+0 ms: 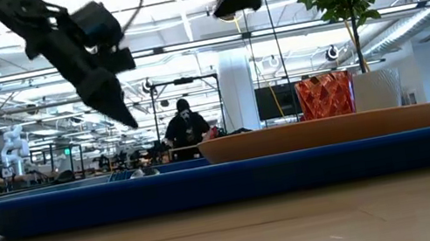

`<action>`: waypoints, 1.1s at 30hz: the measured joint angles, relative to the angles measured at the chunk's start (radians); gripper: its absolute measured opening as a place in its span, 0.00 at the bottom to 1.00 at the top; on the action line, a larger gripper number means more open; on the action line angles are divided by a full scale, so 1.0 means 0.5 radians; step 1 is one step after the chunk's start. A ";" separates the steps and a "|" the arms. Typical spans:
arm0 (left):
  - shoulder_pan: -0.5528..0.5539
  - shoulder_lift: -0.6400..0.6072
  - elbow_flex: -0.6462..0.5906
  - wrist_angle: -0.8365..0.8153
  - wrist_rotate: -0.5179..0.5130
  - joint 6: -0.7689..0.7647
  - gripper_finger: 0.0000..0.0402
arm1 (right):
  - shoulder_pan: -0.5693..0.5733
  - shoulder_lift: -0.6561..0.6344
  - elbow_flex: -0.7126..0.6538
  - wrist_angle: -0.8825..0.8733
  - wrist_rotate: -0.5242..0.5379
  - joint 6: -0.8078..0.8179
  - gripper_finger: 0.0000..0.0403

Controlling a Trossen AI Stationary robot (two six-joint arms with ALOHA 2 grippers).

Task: Pick and place plate/cup/fork/spoon on tray
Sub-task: Adjust the orange spoon on the blue tray

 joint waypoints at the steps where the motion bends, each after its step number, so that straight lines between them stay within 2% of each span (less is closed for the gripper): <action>1: 0.000 0.043 0.000 0.004 0.021 0.000 0.40 | -0.006 -0.068 -0.084 0.130 -0.001 -0.009 0.00; 6: 0.000 0.216 0.000 0.017 0.090 0.007 0.40 | -0.013 -0.366 -0.426 0.687 -0.012 -0.029 0.00; 9: -0.002 0.287 0.000 0.037 0.152 -0.015 0.40 | -0.012 -0.492 -0.556 0.870 -0.013 -0.030 0.00; 13: -0.034 0.324 0.000 0.066 0.165 -0.041 0.40 | -0.012 -0.576 -0.598 0.867 -0.013 -0.029 0.00; 19: -0.130 0.324 0.000 0.130 0.162 -0.153 0.40 | -0.012 -0.569 -0.599 0.860 -0.014 -0.028 0.00; 21: -0.167 0.324 0.000 0.181 0.102 -0.181 0.40 | -0.012 -0.564 -0.600 0.867 -0.015 -0.032 0.00; 26: -0.199 0.324 0.000 0.219 -0.192 -0.131 0.40 | -0.011 -0.564 -0.600 0.870 -0.015 -0.032 0.00; 30: -0.206 0.343 0.000 0.236 -0.254 -0.207 0.40 | -0.011 -0.564 -0.600 0.871 -0.016 -0.033 0.00; 33: -0.253 0.390 -0.001 0.258 -0.377 -0.298 0.40 | -0.011 -0.564 -0.600 0.870 -0.017 -0.035 0.00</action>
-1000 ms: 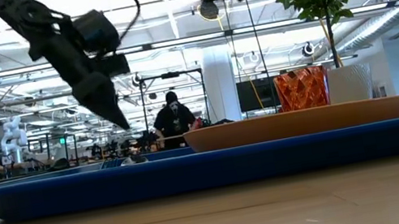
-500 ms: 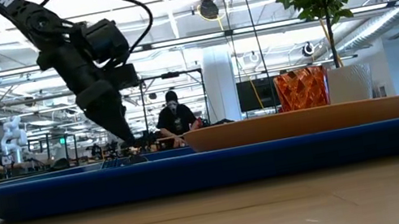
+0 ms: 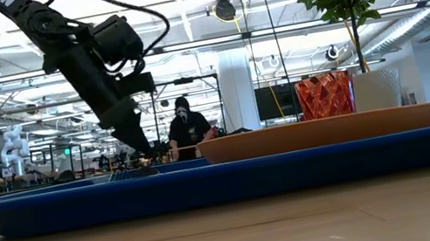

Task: Pick and place plate/cup/fork/spoon on tray
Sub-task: Adjust the orange spoon on the blue tray

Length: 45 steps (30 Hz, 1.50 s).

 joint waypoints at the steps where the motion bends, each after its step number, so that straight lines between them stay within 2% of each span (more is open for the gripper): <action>1: -0.025 0.020 0.001 0.010 -0.044 -0.010 0.40 | 0.000 0.000 0.000 0.001 0.000 0.000 0.00; 12: -0.217 0.194 0.000 0.008 -0.333 0.142 0.40 | 0.000 0.000 0.000 -0.014 -0.001 0.006 0.00; 24: -0.216 0.192 0.000 0.012 -0.321 0.133 0.40 | 0.000 0.000 0.000 -0.015 -0.001 -0.009 0.00; 32: -0.241 0.192 0.000 0.092 -0.239 0.175 0.40 | 0.000 0.000 0.000 -0.015 -0.001 -0.009 0.00; 36: -0.257 0.192 0.000 0.122 -0.132 0.202 0.40 | 0.000 0.000 0.000 -0.016 -0.001 -0.009 0.00; 45: -0.268 0.192 0.000 0.110 -0.120 0.207 0.40 | 0.001 0.000 0.000 -0.018 -0.001 -0.009 0.00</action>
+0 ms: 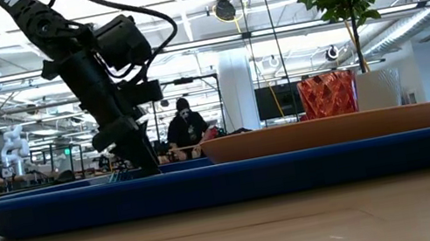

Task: Pick and place plate/cup/fork/spoon on tray
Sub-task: Adjust the orange spoon on the blue tray

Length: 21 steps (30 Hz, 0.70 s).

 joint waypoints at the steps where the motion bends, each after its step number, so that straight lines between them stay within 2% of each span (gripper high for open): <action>1: -0.001 0.000 0.000 0.000 0.000 0.000 0.40 | 0.000 0.000 0.000 0.000 0.000 0.000 0.00; 10: -0.001 0.000 0.000 0.003 0.005 0.011 0.40 | 0.000 0.000 0.000 0.000 0.000 0.000 0.00; 14: -0.004 0.000 0.000 0.033 0.123 0.054 0.40 | -0.001 0.000 0.000 0.001 0.000 0.000 0.00; 21: -0.013 0.000 0.000 0.060 0.138 0.055 0.40 | -0.001 0.000 0.000 0.001 0.000 0.000 0.00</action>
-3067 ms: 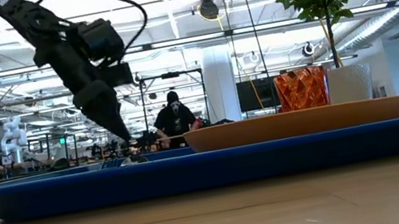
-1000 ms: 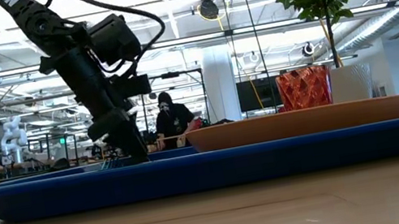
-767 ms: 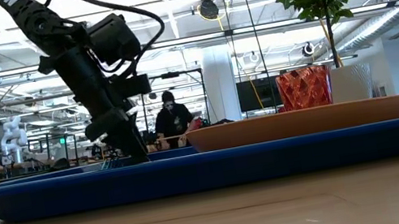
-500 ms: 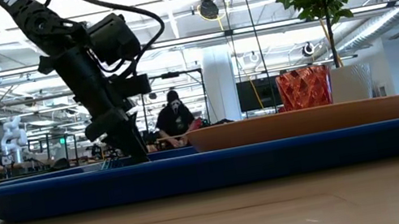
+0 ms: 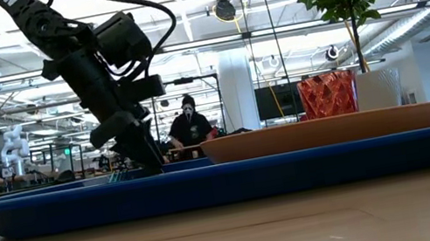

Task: Pick and place plate/cup/fork/spoon on tray
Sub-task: Adjust the orange spoon on the blue tray

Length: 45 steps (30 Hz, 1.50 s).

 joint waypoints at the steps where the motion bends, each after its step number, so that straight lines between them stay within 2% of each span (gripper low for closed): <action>1: 0.000 0.000 0.000 0.000 0.000 0.000 0.40 | 0.000 0.000 0.000 -0.001 0.000 0.000 0.00; 34: -0.002 0.000 0.000 -0.001 0.080 0.008 0.40 | 0.000 0.001 0.001 0.001 -0.001 0.000 0.00; 45: -0.002 -0.001 -0.001 0.098 0.081 0.011 0.40 | 0.001 0.001 0.001 0.001 -0.001 0.000 0.00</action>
